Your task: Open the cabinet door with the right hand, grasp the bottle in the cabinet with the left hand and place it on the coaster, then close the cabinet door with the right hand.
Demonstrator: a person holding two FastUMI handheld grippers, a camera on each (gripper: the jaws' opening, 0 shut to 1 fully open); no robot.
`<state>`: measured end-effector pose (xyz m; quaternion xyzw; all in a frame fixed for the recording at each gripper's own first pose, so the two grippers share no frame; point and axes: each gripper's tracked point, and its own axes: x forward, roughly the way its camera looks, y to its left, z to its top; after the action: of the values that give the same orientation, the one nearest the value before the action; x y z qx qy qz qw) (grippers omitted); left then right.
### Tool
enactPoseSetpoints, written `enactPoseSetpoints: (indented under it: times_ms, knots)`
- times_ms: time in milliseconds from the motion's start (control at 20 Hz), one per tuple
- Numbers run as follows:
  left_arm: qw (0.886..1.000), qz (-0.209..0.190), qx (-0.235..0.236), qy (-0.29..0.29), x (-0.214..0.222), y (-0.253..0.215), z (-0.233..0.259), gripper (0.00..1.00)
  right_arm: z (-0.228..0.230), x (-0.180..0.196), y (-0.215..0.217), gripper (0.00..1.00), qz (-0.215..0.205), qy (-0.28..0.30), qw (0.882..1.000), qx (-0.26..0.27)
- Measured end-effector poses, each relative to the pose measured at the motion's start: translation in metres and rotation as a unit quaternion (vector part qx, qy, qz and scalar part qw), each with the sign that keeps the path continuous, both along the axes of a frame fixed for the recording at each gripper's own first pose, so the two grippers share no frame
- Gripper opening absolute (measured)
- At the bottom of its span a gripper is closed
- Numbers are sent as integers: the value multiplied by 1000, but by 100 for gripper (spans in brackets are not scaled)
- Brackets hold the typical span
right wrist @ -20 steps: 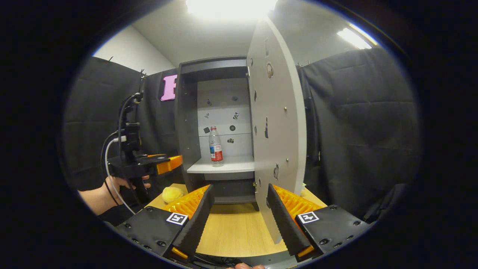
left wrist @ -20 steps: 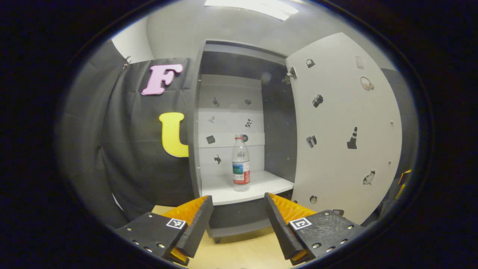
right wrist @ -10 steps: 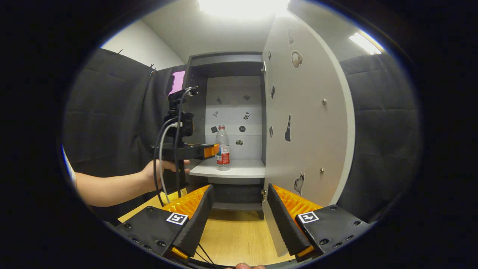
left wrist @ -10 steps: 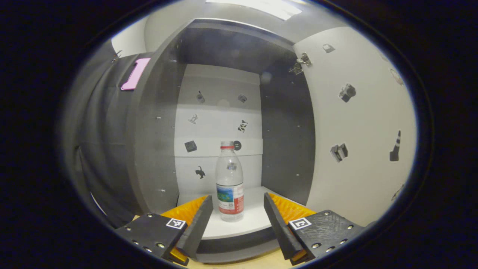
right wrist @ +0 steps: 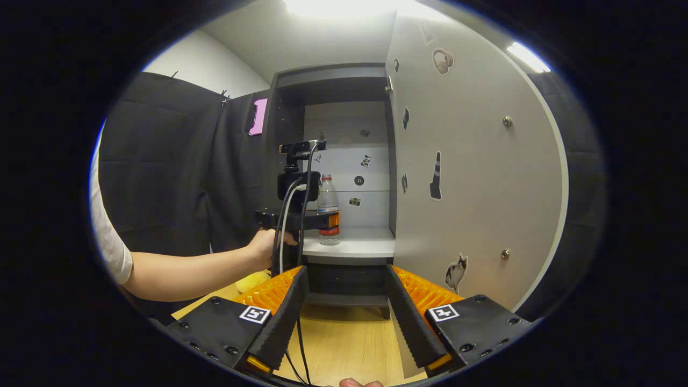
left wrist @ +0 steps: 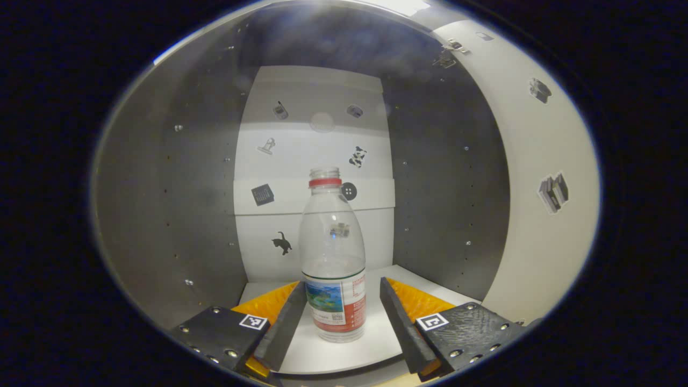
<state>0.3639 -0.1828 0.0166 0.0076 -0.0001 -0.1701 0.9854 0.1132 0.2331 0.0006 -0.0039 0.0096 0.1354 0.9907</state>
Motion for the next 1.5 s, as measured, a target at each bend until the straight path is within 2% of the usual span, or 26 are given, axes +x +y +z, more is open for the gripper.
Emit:
enactPoseSetpoints:
  times_ms: [250, 500, 750, 800, 850, 900, 1150, 1250, 1300, 1500]
  knots:
    - [1000, 3, 2, -1, 19, 0, -3, 84, -9, 14, 2, 92, 5, 17, 1000, 10]
    - [1000, 5, -19, 1, 34, 2, 2, 82, -15, 21, 8, 91, 17, 24, 1000, 4]
    - [1000, 0, -18, -3, 34, 1, 9, 84, -16, 26, 6, 91, 15, 25, 1000, 5]
    - [1000, 2, -15, -6, 33, 1, 11, 74, -17, 27, 5, 91, 14, 27, 1000, 7]
    - [1000, -7, -13, -6, 27, -1, 13, 72, -17, 27, 5, 92, 13, 28, 999, 8]
    - [1000, -10, -10, -7, 23, -2, 16, 75, -18, 27, 5, 92, 12, 29, 999, 10]
    - [999, -31, -7, -31, -17, 0, 45, 72, -13, 22, 5, 91, 11, 20, 1000, 7]
    - [998, -44, -10, -42, -43, 2, 60, 72, -11, 18, 6, 91, 10, 15, 1000, 6]
    - [998, -47, -13, -49, -58, 7, 68, 76, -11, 16, 7, 91, 10, 13, 1000, 6]
    - [996, -53, -24, -68, -124, 37, 85, 74, -10, 2, 8, 91, 5, 9, 1000, 6]
